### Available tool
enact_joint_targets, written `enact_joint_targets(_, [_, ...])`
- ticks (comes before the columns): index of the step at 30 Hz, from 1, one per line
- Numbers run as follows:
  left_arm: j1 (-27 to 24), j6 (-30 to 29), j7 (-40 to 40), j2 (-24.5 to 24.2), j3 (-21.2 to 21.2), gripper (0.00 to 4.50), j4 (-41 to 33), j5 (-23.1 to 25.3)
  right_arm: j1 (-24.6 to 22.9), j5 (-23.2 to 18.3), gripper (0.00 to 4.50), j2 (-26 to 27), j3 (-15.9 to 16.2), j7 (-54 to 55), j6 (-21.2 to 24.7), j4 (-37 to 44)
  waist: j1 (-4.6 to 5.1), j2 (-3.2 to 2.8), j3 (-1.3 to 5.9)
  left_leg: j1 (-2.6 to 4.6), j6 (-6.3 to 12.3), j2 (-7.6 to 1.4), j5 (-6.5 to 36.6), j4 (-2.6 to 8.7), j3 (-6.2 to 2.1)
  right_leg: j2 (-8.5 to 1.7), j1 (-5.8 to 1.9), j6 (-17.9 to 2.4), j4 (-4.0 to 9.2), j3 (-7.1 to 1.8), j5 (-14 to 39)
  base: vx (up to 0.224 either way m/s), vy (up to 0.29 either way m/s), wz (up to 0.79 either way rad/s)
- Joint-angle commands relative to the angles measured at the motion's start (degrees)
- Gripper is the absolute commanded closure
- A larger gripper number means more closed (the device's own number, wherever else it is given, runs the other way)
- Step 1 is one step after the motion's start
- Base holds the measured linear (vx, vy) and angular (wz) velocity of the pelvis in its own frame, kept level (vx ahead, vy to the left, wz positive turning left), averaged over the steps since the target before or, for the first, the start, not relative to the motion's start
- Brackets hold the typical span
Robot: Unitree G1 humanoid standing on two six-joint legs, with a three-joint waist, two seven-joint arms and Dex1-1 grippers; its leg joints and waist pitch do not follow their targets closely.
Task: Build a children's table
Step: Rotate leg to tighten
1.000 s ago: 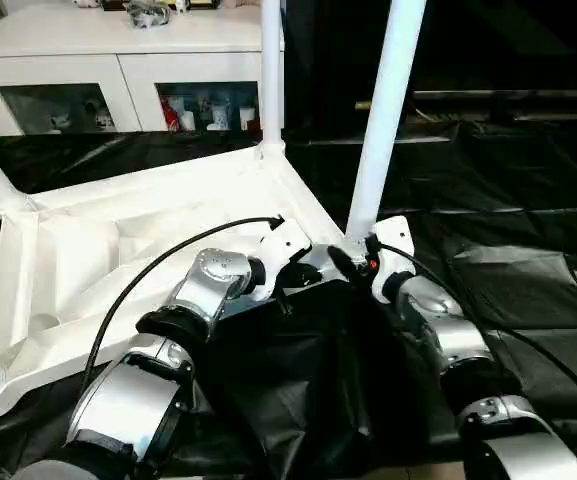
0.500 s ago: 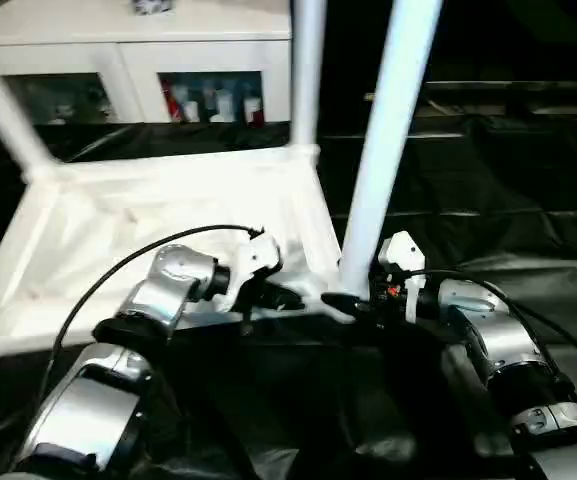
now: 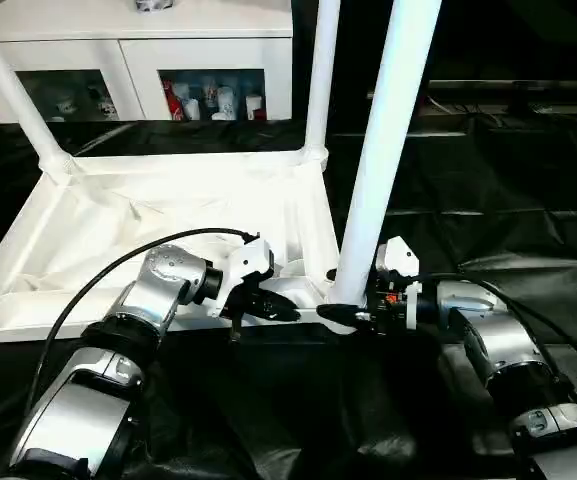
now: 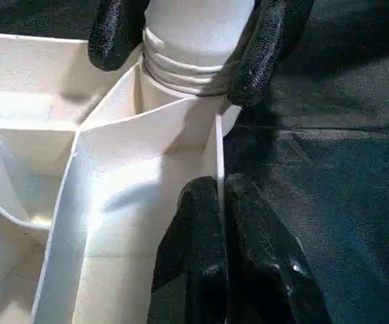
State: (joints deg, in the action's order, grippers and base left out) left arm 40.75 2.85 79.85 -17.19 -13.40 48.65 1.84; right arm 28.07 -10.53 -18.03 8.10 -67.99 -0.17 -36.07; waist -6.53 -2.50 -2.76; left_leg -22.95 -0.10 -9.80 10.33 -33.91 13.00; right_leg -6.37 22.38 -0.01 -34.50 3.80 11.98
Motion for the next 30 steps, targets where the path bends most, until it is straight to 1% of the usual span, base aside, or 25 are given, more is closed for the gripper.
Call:
enact_joint_targets(1, [-1.0,-0.8,1.2,0.6,-0.5,4.50,0.0,-1.2,-0.9,-0.1,1.59,0.3,-0.1,0.3,1.1,0.3,-0.10,0.78,3.70,1.90,4.82,-4.31,8.7,4.07,-2.26,-3.57,-1.89,-16.5,2.63,-2.16,0.5,0.000,0.000,0.00])
enact_joint_targets(2, [-0.8,-1.1,-0.5,1.1,0.2,4.50,0.3,-1.5,-1.0,0.3,1.68,0.8,-0.4,1.7,1.3,-0.1,-0.09,0.91,3.64,1.86,4.75,-4.29,9.0,4.08,-2.25,-3.65,-1.94,-16.5,2.70,-2.18,0.9,0.000,0.000,0.00])
enact_joint_targets(4, [0.9,-1.1,-9.5,2.4,1.7,4.50,3.0,0.1,-0.1,2.8,1.74,2.9,-1.9,11.6,0.3,-4.2,-0.09,0.82,3.56,1.86,4.16,-4.37,9.4,4.22,-2.32,-3.70,-1.79,-16.5,2.78,-2.20,1.9,0.000,0.000,0.00])
enact_joint_targets(5, [1.0,-1.0,-10.2,2.5,1.8,4.50,3.3,0.3,0.0,3.0,1.74,3.1,-2.0,12.5,0.2,-4.6,0.19,0.87,3.37,1.98,3.08,-4.34,10.7,4.45,-2.32,-3.61,-1.52,-16.2,3.02,-2.30,3.9,0.000,0.000,0.00])
enact_joint_targets(6, [1.8,-1.3,-14.0,3.1,2.0,4.50,4.6,1.3,0.7,4.0,1.76,4.3,-2.9,18.0,0.1,-6.8,0.50,0.95,3.17,1.89,1.60,-4.21,13.1,4.70,-2.49,-3.74,-1.62,-15.7,3.38,-2.37,7.7,0.000,0.000,0.00])
enact_joint_targets(7, [2.3,-1.9,-16.5,3.9,2.2,4.50,5.5,1.6,1.1,4.3,1.78,5.4,-3.7,22.2,0.6,-8.3,0.74,1.00,3.13,1.99,0.69,-4.19,14.0,4.80,-2.53,-3.81,-1.57,-15.3,3.51,-2.45,9.4,0.000,0.000,0.00])
enact_joint_targets(8, [2.4,-2.1,-17.2,4.1,2.2,4.50,5.7,1.7,1.2,4.3,1.78,5.8,-4.0,23.5,0.8,-8.7,0.87,0.84,2.91,2.39,-0.51,-4.15,16.3,4.90,-2.52,-3.92,-1.29,-14.6,4.06,-2.60,12.8,0.000,0.000,0.00])
enact_joint_targets(9, [3.0,-2.8,-20.9,5.7,2.4,4.50,6.6,2.1,1.8,4.2,1.78,7.8,-5.5,30.1,1.7,-10.5,0.98,0.93,2.81,2.34,-0.84,-4.10,17.4,4.94,-2.61,-4.02,-1.38,-14.1,4.28,-2.62,14.5,0.000,0.000,0.00])
enact_joint_targets(10, [3.2,-2.9,-21.6,6.1,2.4,4.50,6.8,2.2,1.9,4.2,1.78,8.3,-5.8,31.6,1.9,-10.9,1.21,0.69,2.61,2.27,-1.60,-4.14,18.4,5.22,-2.78,-4.03,-1.24,-13.2,4.52,-2.72,16.6,0.000,0.000,0.00])
enact_joint_targets(12, [3.7,-3.7,-25.4,8.3,2.0,4.50,7.4,3.1,2.6,4.3,1.79,10.6,-6.9,39.0,2.7,-12.3,1.62,0.65,2.29,2.79,-3.08,-4.11,22.6,5.55,-3.12,-4.08,-0.96,-11.1,5.30,-2.77,22.4,0.000,0.000,0.00])
enact_joint_targets(15, [4.3,-4.5,-29.8,11.4,1.5,4.50,8.3,3.6,3.4,5.6,1.80,13.7,-6.9,45.0,3.1,-13.1,1.74,0.45,2.50,3.05,-4.16,-4.18,23.7,5.82,-3.30,-3.95,-0.89,-10.2,5.39,-2.81,22.1,0.000,0.000,0.00])
enact_joint_targets(16, [4.7,-4.4,-31.1,12.3,1.5,4.50,8.9,3.7,3.7,6.3,1.80,14.6,-6.4,45.7,2.7,-13.5,1.72,0.39,2.54,3.05,-4.06,-4.09,23.6,5.84,-3.26,-3.88,-0.90,-10.4,5.37,-2.83,20.7,0.000,0.000,0.00])
enact_joint_targets(17, [5.0,-4.1,-31.1,13.2,1.4,4.50,9.1,3.6,3.9,7.3,1.80,15.5,-5.3,45.5,1.8,-13.4,1.72,0.04,2.66,2.96,-3.94,-4.05,23.1,5.89,-3.25,-3.86,-1.04,-10.4,5.30,-2.79,19.0,0.000,0.000,0.00])
enact_joint_targets(18, [5.2,-3.8,-29.9,13.8,1.4,4.50,8.9,3.2,3.9,8.0,1.24,16.1,-3.9,43.8,-0.4,-12.7,1.70,0.29,2.69,2.97,-3.60,-3.98,22.7,5.90,-3.09,-3.70,-1.02,-10.5,5.34,-2.79,17.4,0.000,0.000,0.00])
enact_joint_targets(19, [5.3,-3.8,-28.8,13.8,1.4,4.50,8.7,2.9,3.9,7.8,1.10,16.2,-3.6,42.5,-1.7,-12.3,1.62,0.00,2.80,2.88,-3.43,-3.97,22.4,5.90,-3.17,-3.83,-1.18,-10.6,5.22,-2.78,16.5,0.000,0.000,0.00])
enact_joint_targets(20, [5.3,-3.8,-28.7,13.8,1.4,4.50,8.7,2.9,3.9,7.8,1.10,16.2,-3.6,42.3,-1.9,-12.2,1.73,0.19,2.88,2.57,-2.81,-3.93,21.5,5.93,-3.13,-3.76,-1.46,-10.8,5.10,-2.70,15.2,0.000,0.000,0.00])
enact_joint_targets(21, [5.4,-3.5,-28.2,13.5,1.3,4.50,8.6,2.9,4.0,7.0,1.10,16.2,-3.8,41.2,-2.4,-12.0,1.68,0.19,2.92,2.52,-2.45,-3.92,21.0,5.90,-3.11,-3.75,-1.50,-10.9,5.06,-2.68,14.6,0.000,0.000,0.00])
enact_joint_targets(22, [5.3,-3.1,-27.5,13.0,1.2,4.50,8.5,2.9,4.0,6.1,0.89,15.9,-4.1,39.6,-2.4,-11.6,1.62,0.14,2.90,2.59,-1.91,-3.94,20.6,5.81,-2.98,-3.76,-1.38,-11.2,5.07,-2.74,14.0,0.000,0.000,0.00])
enact_joint_targets(23, [5.2,-2.7,-26.8,12.5,1.2,4.50,8.4,2.9,3.9,5.5,0.74,15.5,-4.3,38.4,-2.2,-11.2,1.56,0.11,2.94,2.41,-1.26,-3.93,20.1,5.79,-3.03,-3.82,-1.65,-11.4,5.01,-2.67,13.7,0.000,0.000,0.00])
enact_joint_targets(24, [4.8,-2.2,-25.3,11.6,1.1,4.50,8.1,2.8,3.9,5.2,0.66,14.5,-4.1,36.1,-2.4,-10.5,1.47,0.26,2.95,2.42,-0.79,-3.97,19.7,5.71,-2.94,-3.81,-1.65,-11.6,5.04,-2.62,13.5,0.000,0.000,0.00])
enact_joint_targets(26, [4.0,-1.2,-21.7,9.9,0.9,4.50,7.3,2.5,3.6,4.8,0.61,12.6,-3.4,31.3,-2.8,-9.2,1.26,0.30,3.02,2.31,-0.02,-4.01,18.7,5.57,-2.77,-3.68,-1.74,-12.1,4.83,-2.55,12.3,0.000,0.000,0.00])
enact_joint_targets(27, [3.5,-0.9,-19.7,9.0,0.8,4.50,6.8,2.4,3.3,4.5,0.61,11.4,-2.9,27.9,-2.9,-8.2,1.16,0.47,3.14,2.13,0.63,-4.04,17.1,5.43,-2.67,-3.71,-1.92,-12.5,4.59,-2.53,10.7,0.000,0.000,0.00])
enact_joint_targets(28, [3.3,-0.7,-18.4,8.4,0.7,4.50,6.5,2.3,3.1,4.3,0.61,10.7,-2.6,25.9,-2.9,-7.6,1.05,0.43,3.21,2.10,1.09,-4.07,16.2,5.35,-2.65,-3.76,-2.02,-12.7,4.46,-2.52,9.6,0.000,0.000,0.00])
enact_joint_targets(29, [2.8,-0.5,-15.9,7.4,0.5,4.50,5.8,2.2,2.5,3.8,0.61,9.4,-2.1,22.3,-3.2,-6.3,0.91,0.72,3.25,1.93,2.29,-4.04,14.5,5.13,-2.50,-3.73,-2.20,-13.2,4.34,-2.40,7.9,0.000,0.000,0.00])
enact_joint_targets(30, [2.5,-0.4,-14.1,6.6,0.3,4.50,5.3,2.2,2.1,3.4,0.61,8.6,-1.8,19.9,-3.4,-5.4,0.80,0.50,3.38,1.79,3.10,-4.11,12.9,4.96,-2.49,-3.76,-2.25,-13.7,3.99,-2.32,6.3,0.000,0.000,0.00])
